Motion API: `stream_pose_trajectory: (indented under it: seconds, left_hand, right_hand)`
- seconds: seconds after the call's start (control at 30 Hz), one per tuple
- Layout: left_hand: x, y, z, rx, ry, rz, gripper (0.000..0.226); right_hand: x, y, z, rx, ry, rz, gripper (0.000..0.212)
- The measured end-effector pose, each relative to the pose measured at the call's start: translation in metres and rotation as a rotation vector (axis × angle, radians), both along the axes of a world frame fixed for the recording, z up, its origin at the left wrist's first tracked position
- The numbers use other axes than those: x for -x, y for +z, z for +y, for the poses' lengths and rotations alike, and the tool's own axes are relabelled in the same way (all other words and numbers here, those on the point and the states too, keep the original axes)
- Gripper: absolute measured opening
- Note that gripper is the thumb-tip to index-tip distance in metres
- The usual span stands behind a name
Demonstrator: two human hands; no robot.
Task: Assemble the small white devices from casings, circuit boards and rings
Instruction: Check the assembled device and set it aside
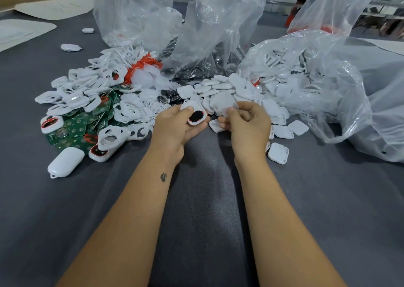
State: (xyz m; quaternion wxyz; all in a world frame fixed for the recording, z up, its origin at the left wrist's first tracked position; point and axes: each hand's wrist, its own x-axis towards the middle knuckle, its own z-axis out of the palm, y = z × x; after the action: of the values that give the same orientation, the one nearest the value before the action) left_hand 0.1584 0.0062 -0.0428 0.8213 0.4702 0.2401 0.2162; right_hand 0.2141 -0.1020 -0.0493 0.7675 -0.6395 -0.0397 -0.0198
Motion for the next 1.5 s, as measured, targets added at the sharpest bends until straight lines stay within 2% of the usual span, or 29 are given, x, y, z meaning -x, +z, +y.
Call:
stream_pose_trajectory:
  seconds: [0.4, 1.03, 1.1, 1.27, 1.33, 1.5]
  left_hand:
    - [0.0011, -0.0009, -0.0053, -0.108, -0.079, -0.028, 0.018]
    - [-0.0011, -0.0040, 0.0009, 0.052, -0.095, -0.066, 0.017]
    - [-0.0010, -0.0042, 0.0011, 0.037, -0.093, -0.063, 0.015]
    - [0.0005, -0.0033, 0.0010, 0.000, -0.103, -0.050, 0.011]
    - [0.0009, -0.0029, 0.0018, -0.001, -0.130, -0.048, 0.010]
    - [0.0008, -0.0024, 0.0042, 0.003, -0.166, -0.024, 0.008]
  right_hand:
    - [0.0048, 0.0013, 0.0032, 0.000, 0.069, -0.011, 0.020]
    - [0.0051, 0.0019, 0.0018, 0.042, 0.073, 0.010, 0.014]
    - [0.0052, 0.0013, 0.0019, 0.078, 0.060, 0.001, 0.016]
    - [0.0037, -0.0033, 0.0036, 0.330, -0.017, -0.118, 0.019]
    - [0.0044, -0.0041, 0.0021, 0.389, -0.016, -0.187, 0.027]
    - [0.0076, -0.0002, 0.0003, 0.386, 0.096, -0.163, 0.029]
